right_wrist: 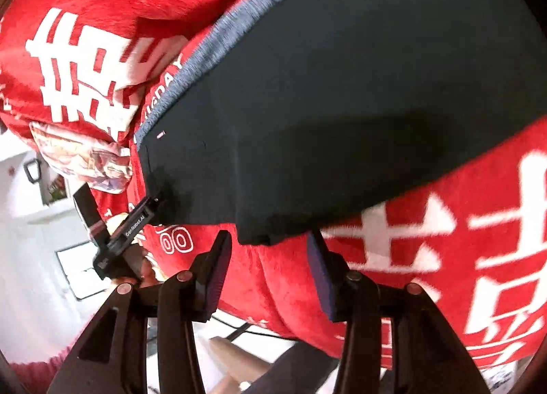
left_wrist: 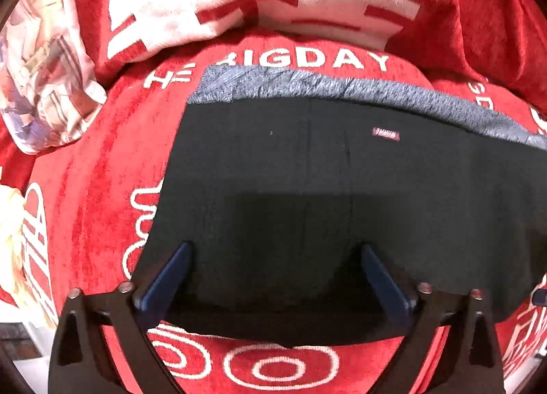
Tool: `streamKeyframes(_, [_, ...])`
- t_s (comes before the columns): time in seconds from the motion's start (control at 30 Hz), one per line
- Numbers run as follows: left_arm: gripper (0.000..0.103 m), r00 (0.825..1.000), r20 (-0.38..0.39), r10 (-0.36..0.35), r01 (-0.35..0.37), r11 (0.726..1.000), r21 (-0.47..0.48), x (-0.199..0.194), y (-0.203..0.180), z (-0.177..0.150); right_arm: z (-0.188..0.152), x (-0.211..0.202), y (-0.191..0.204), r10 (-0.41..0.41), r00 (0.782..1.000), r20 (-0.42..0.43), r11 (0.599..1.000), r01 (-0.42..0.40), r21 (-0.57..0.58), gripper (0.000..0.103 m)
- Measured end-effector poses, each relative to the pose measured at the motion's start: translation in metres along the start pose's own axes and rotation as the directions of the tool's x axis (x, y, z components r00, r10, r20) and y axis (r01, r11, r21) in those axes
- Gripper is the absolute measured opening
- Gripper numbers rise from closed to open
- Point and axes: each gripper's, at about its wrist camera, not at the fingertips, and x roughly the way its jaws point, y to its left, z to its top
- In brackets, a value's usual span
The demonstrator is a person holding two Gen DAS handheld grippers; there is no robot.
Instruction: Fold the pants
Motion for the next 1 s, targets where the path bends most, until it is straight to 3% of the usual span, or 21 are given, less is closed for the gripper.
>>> streamKeyframes(0.17, [0.102, 0.999, 0.001, -0.035, 0.035, 0.999, -0.007, 0.004, 0.004, 0.001, -0.002, 0.015, -0.003, 0.080, 0.996, 0.036, 0.996, -0.081, 0.026, 0.050])
streamKeyframes(0.43, [0.103, 0.998, 0.004, -0.068, 0.068, 0.998, -0.004, 0.004, 0.005, 0.000, 0.006, 0.042, 0.003, 0.129, 0.990, 0.054, 0.988, -0.133, 0.081, 0.050])
streamKeyframes(0.47, [0.103, 0.997, 0.002, -0.073, 0.073, 0.997, -0.005, 0.003, 0.006, 0.000, 0.007, 0.041, 0.005, 0.118, 0.992, 0.051, 0.989, -0.122, 0.083, 0.034])
streamKeyframes(0.5, [0.103, 0.997, 0.001, -0.076, 0.076, 0.997, -0.004, 0.001, 0.007, 0.000, 0.008, 0.038, 0.009, 0.109, 0.992, 0.056, 0.991, -0.113, 0.067, 0.008])
streamKeyframes(0.67, [0.103, 0.996, 0.005, -0.087, 0.087, 0.996, 0.009, 0.001, 0.010, 0.001, -0.004, 0.018, 0.032, 0.051, 0.993, 0.106, 0.998, -0.047, -0.041, 0.008])
streamKeyframes(0.83, [0.103, 0.998, -0.013, -0.057, 0.057, 0.998, 0.007, -0.006, 0.007, 0.003, -0.027, 0.035, 0.004, -0.012, 0.998, 0.065, 0.999, 0.009, 0.050, 0.006])
streamKeyframes(0.93, [0.103, 0.998, -0.013, -0.057, 0.057, 0.998, 0.006, -0.025, 0.000, 0.004, -0.031, 0.014, 0.003, -0.038, 0.996, 0.075, 0.999, 0.035, 0.039, 0.009])
streamKeyframes(1.0, [0.103, 0.996, 0.016, -0.089, 0.089, 0.996, 0.025, -0.044, -0.013, 0.005, -0.025, -0.014, -0.001, -0.025, 0.991, 0.131, 0.999, 0.020, 0.045, 0.027])
